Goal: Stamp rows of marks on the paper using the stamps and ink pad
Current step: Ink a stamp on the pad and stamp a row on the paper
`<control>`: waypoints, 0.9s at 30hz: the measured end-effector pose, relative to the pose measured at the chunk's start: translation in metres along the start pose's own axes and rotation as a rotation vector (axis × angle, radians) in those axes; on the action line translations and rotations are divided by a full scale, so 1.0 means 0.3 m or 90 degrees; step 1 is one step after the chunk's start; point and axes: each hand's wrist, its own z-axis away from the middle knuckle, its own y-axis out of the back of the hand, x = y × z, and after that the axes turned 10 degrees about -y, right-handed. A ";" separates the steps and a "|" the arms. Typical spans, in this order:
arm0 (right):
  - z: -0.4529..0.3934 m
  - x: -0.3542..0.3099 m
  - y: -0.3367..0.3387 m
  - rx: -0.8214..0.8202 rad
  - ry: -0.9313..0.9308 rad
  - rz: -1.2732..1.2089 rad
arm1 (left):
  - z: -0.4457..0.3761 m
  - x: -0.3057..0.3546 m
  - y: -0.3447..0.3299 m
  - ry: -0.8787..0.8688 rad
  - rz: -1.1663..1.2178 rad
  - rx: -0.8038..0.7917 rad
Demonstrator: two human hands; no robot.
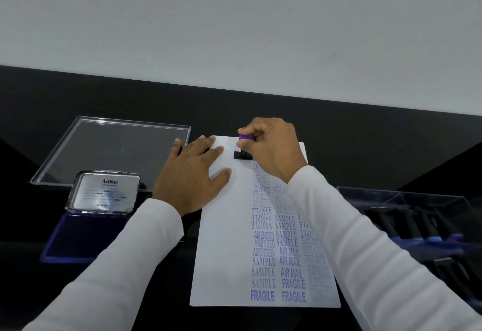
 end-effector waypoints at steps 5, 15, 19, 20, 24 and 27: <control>-0.003 0.000 -0.003 0.006 0.009 0.009 | 0.000 0.001 0.002 -0.002 0.001 -0.001; 0.025 0.016 -0.016 0.032 0.047 0.046 | 0.001 0.003 0.001 -0.001 0.001 0.001; 0.027 0.014 -0.016 0.036 0.047 0.040 | -0.003 0.001 0.000 0.000 -0.002 -0.005; 0.023 0.012 -0.016 0.039 0.048 0.035 | -0.003 0.000 -0.001 0.001 -0.001 -0.005; 0.007 0.008 -0.015 0.031 0.039 0.025 | -0.003 -0.003 0.000 0.001 -0.001 -0.008; 0.003 0.008 -0.015 0.029 0.037 0.026 | -0.003 -0.001 0.004 0.001 0.003 -0.012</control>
